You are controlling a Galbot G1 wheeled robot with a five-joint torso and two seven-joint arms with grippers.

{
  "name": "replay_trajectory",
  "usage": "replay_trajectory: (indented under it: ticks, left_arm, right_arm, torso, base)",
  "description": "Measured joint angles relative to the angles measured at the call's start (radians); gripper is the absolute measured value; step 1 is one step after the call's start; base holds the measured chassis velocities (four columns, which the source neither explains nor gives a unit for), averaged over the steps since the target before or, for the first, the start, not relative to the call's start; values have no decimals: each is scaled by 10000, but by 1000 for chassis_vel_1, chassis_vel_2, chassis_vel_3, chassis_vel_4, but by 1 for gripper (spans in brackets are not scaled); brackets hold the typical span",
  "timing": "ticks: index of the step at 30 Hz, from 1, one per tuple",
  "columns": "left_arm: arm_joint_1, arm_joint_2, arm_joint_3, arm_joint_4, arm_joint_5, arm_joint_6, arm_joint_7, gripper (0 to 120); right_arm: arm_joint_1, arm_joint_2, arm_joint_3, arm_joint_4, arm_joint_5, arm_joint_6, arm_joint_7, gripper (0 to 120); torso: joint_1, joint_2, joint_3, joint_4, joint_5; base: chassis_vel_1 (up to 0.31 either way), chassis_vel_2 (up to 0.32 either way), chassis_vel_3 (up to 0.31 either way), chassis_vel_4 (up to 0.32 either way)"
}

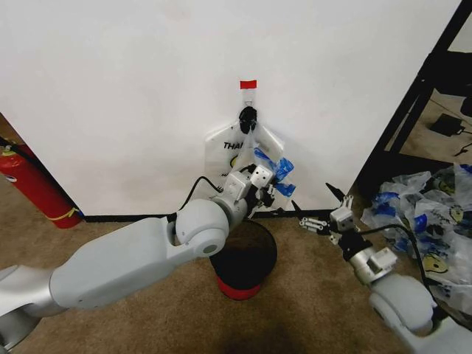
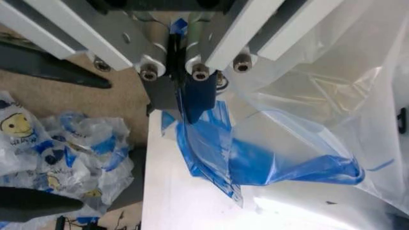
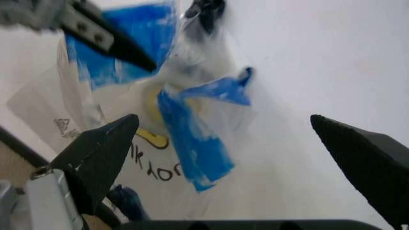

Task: Pick up the garbage bag from the wall and place it over the trash bin.

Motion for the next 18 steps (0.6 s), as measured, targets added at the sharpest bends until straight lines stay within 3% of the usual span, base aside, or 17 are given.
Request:
replay_trajectory:
  ticks: [11, 18]
  left_arm:
    - [162, 306, -77, -95, 23, -36, 60, 0]
    - [207, 371, -122, -162, 43, -59, 77, 0]
  right_arm:
    - [2100, -236, -1709, -1262, -1174, 31, -22, 100]
    - [2452, -121, -2160, -1793, -2060, 85, -59, 98]
  torso:
    - [0, 0, 0, -6, -1]
    - [0, 0, -1, -7, 1]
  base:
    - [0, 0, 0, 0]
    - [0, 0, 0, 0]
